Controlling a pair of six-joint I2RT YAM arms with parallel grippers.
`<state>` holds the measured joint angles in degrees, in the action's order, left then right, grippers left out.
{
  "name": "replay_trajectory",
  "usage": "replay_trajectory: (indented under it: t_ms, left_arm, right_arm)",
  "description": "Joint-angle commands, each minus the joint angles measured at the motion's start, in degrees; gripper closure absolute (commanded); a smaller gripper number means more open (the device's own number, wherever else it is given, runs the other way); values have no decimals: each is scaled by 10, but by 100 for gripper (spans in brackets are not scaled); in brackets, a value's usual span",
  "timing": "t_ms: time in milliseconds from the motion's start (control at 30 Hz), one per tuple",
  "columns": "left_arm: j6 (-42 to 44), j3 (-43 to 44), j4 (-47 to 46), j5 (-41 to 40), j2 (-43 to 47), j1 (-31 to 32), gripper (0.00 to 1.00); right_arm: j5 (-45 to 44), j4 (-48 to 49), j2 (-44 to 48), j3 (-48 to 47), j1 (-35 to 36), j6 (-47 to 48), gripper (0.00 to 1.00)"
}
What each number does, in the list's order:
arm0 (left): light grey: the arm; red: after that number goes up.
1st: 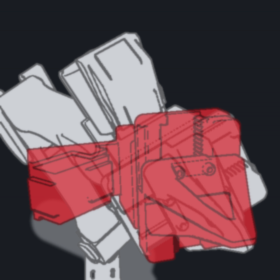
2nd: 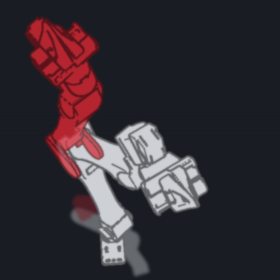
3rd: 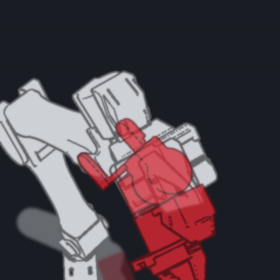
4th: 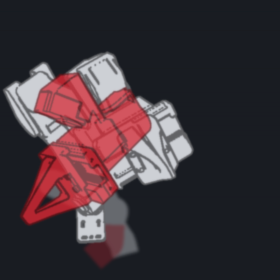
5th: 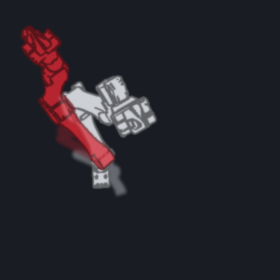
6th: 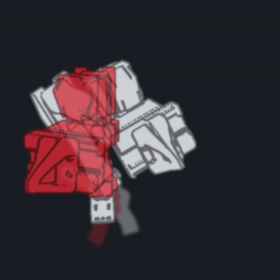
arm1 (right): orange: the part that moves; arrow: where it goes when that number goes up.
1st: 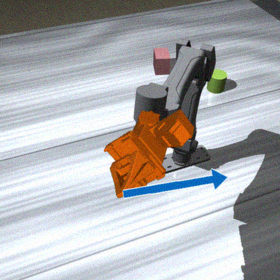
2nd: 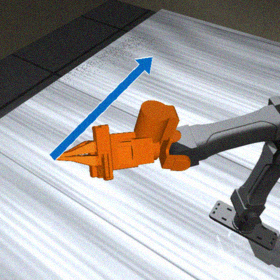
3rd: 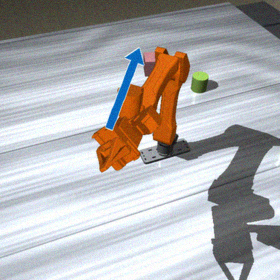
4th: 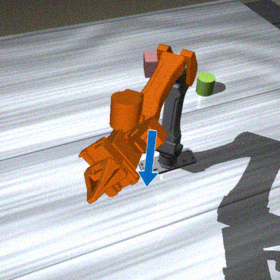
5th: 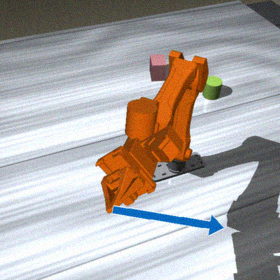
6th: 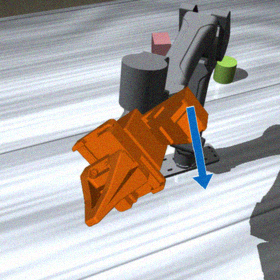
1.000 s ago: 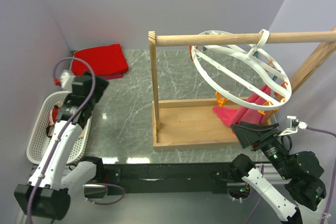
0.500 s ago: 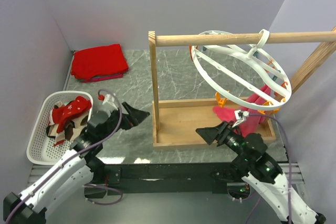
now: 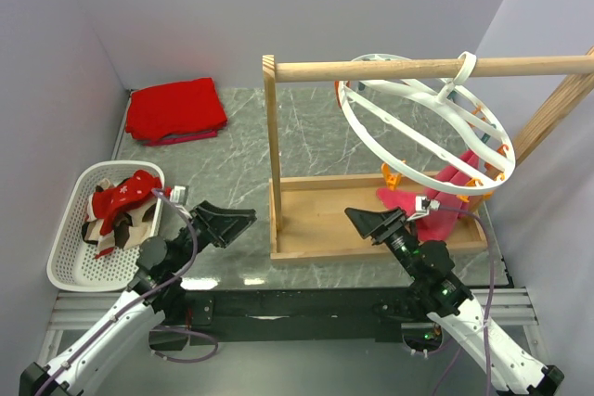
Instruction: Remove the socks clipped to the hanger
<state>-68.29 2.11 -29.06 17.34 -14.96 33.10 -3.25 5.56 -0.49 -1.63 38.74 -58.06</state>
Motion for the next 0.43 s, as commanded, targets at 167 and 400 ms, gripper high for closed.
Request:
replay_trajectory:
  t_ms: [167,400]
  left_arm:
    - [17,-124,-75,25,-15,1,4]
    - [26,-126,-93,27,-57,1,4]
  right_arm:
    - [-87,-22,8,126,3,-2,0]
    - [-70,52,-98,128,4,26,0]
